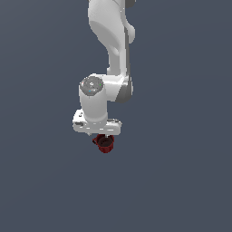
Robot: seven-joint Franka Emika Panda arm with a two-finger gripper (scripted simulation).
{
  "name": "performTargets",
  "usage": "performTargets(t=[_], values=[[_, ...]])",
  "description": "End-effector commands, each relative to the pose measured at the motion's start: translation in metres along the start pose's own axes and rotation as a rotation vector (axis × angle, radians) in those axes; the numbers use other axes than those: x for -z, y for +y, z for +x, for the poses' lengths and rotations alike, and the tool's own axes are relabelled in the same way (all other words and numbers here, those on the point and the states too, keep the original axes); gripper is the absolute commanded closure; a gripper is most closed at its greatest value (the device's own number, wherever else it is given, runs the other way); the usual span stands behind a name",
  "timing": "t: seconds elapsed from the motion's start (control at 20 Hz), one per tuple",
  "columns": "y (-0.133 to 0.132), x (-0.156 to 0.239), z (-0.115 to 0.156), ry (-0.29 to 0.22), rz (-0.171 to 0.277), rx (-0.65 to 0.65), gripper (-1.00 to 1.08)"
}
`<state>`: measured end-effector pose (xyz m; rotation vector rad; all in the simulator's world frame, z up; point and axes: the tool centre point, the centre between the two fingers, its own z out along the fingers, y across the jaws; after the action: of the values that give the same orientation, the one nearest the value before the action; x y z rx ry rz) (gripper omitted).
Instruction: Pick up the object and move it to a goal position.
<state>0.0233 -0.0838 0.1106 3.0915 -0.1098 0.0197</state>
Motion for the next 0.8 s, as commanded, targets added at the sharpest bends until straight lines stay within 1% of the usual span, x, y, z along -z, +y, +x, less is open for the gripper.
performTargets(t=[0.0,0.35,0.75], values=[[0.008,-0.006,0.002,0.002,-0.006,-0.006,-0.60],[0.009,-0.011,0.002,0.000,-0.007,-0.008,-0.60],[0.011,-0.037,0.002,0.001,-0.008,-0.009,-0.60]])
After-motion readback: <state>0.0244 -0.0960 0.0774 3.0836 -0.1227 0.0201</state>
